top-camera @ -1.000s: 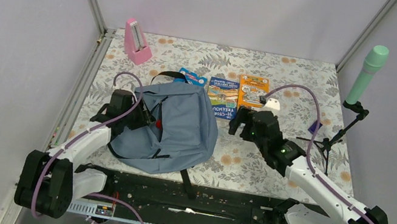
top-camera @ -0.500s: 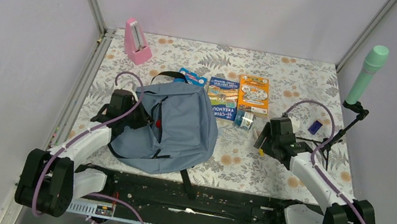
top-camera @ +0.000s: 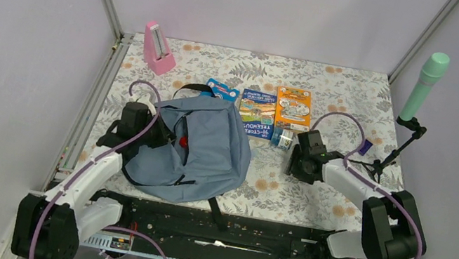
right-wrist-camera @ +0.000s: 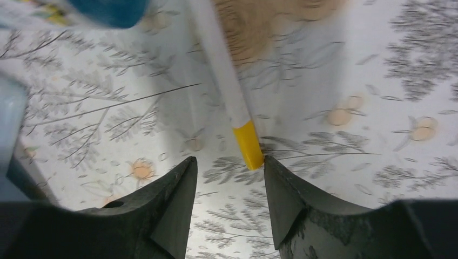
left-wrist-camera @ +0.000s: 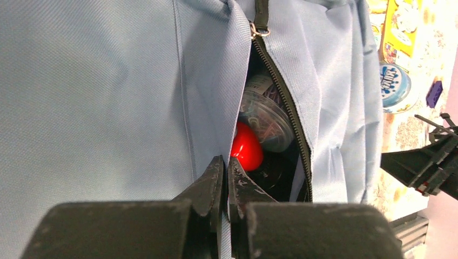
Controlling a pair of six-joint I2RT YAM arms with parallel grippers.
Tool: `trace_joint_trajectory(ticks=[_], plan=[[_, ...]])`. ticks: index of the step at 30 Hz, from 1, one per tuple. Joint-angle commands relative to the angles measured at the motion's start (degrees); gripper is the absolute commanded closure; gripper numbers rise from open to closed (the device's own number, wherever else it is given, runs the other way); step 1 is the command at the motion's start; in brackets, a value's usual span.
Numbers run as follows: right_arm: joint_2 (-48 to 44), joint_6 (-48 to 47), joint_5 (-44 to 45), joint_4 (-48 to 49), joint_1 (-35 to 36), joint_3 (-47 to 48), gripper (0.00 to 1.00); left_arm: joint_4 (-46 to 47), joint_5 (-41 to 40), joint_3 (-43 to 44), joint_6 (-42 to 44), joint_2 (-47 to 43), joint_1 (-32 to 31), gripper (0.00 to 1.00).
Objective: Pack the student bag
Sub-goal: Pick up the stationery from the center of the board.
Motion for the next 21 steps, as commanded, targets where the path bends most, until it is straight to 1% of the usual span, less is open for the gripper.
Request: trace_joint_trajectory(ticks=[1,6,9,10,12,15,18,19,21], plan=[[2.5,0.4,-1.0,0.0,5.3,3.9,0.45,-1.9,3.0,6.6,1.8,-3.3,0.3,1.00],[4.3,1.5,-0.8,-0.2,7.5,4.8,0.46,-8.4,5.4,12.1,5.6,-3.7,0.3,1.00],[4.6,1.3,2.2,-2.4,7.5,5.8,0.44,-11.5,6.9,14.9,8.4,-3.3,0.3,1.00],[4.8,1.2,3.1,-3.0,7.5,6.2,0.43,-11.6,8.8,15.7,9.5,-3.3,0.3,1.00],[5.2,0.9,4.1,-3.7,7.4,6.9,0.43,-10.7,13.3,16.9,10.6,-4.0,0.3,1.00],[6.3,1.3,4.1,-3.6,7.4,7.5,0.43,-5.9,16.9,16.5,10.0,-5.8,0.3,1.00],[7.8,1.5,3.1,-3.3,7.4,8.4,0.45,-2.1,22.2,17.1,8.8,-5.2,0.3,1.00],[8.0,1.6,2.9,-3.2,7.4,8.6,0.45,-1.6,22.1,17.1,8.9,-5.1,0.3,1.00],[8.4,1.6,3.2,-3.2,7.4,8.8,0.46,-2.3,19.2,17.4,10.4,-4.9,0.3,1.00]])
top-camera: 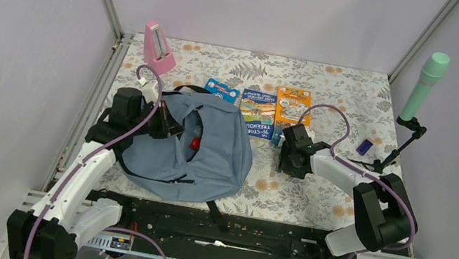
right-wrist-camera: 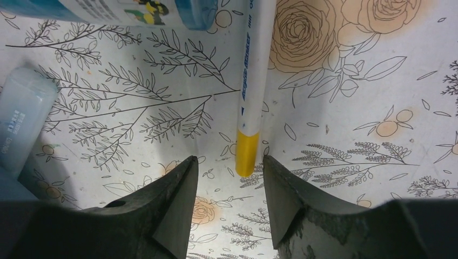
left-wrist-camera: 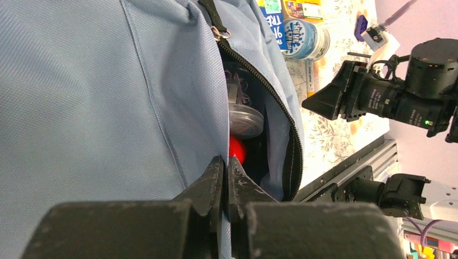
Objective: Pack the student bag
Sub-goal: Pick up the stationery from the center of the board.
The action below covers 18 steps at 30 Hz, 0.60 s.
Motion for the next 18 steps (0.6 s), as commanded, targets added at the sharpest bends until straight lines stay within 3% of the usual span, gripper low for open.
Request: trace_joint_trajectory(ticks=[1,13,18], plan=[[1.2,0.7,1.6,-0.7,0.2,2.3,0.46,8.6,3.2,5.0,2.3,-1.2,0.2,1.00],[4.4,0.5,3.8,-0.7,0.2,2.7,0.53,7.6,-0.1,7.6,6.5,-3.8,0.3,1.00],[4.8,0.2,3.9,-0.7,0.2,2.8,0.69,7.9,-2.3,5.8,7.3,-3.8,0.3,1.00]])
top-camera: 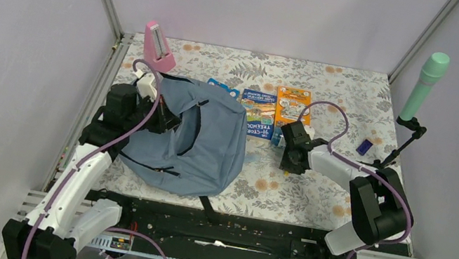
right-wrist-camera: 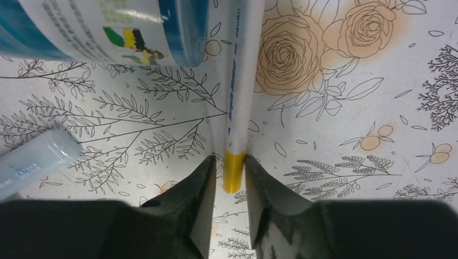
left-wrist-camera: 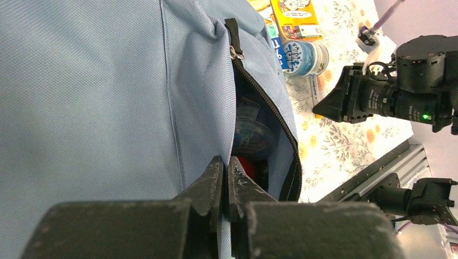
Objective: Pack the student bag
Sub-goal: Pick up the stationery from the center of the board, then place the stationery in the student bag.
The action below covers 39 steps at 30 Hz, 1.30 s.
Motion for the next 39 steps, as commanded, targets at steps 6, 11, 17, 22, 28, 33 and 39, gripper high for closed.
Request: trace_joint_trajectory(ticks=[6,11,17,22,28,33,39], plan=[[-1.7,-0.1,-0.8,-1.0,0.2,-0.7,0.96,4.7,-3.0,3.9,3.9,-1.2,0.3,1.00],[-7.2,0.1,-3.7,-3.8,0.3,-1.1,1.00,3.3,-6.0,3.9,4.1,-0.6,0.3,1.00],[-15.6,2.3,-10.5,-6.6,2.7,-0.7,1.00,-1.1,-13.3,4.8,4.9,0.9,0.3,1.00],[-19.3,6.4,-16.9,-7.3,7.1,1.5,1.00,-1.2,-11.7,4.6,4.6,1.4,0.3,1.00],[-19.3,11.8,-21.0,-4.7,16.0,9.0,1.00,-1.0,-11.2,4.6,4.0,1.2,0.3,1.00],[-16.4,15.1,-22.4,-2.0,22.1,14.0,1.00,-0.9,-10.7,4.4,3.8,1.0,0.3,1.00],[-11.0,19.4,-25.7,4.2,27.2,18.7,1.00,-0.1,-8.9,4.1,3.2,1.2,0.3,1.00]])
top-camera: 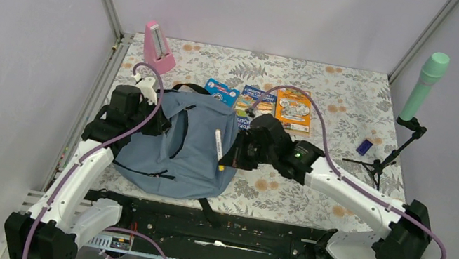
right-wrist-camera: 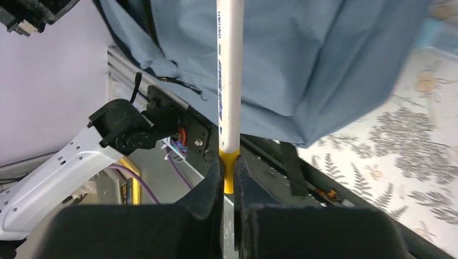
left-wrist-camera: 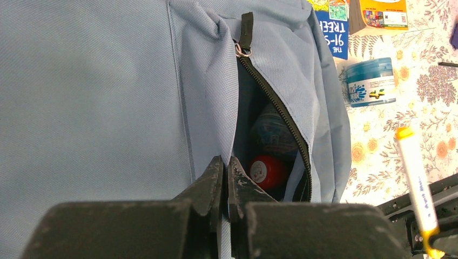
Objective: Pack the student bag
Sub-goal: Place the stationery in the student bag.
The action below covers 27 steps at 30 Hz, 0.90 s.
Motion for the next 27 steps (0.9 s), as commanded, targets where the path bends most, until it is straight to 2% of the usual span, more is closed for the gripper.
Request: trace_joint_trajectory(ticks=[1,8,13,27], plan=[[4.2,4.8,-3.7,5.0,4.0,5.5,1.00,6.7,2.7,3.7,-1.0,-1.0,0.2,1.00],[9.7,9.2,-6.2,7.4,8.3,11.5,1.00,6.7,3.1,3.6,-0.9,-0.9,0.2,1.00],[12.7,14.2,-6.5,9.7,9.5,12.3,1.00,6.8,3.6,3.6,-1.2,-0.9,0.2,1.00],[21.0,19.2,3.8,9.3,10.1,18.8,1.00,7.1,4.8,3.5,-1.1,-1.3,0.2,1.00]])
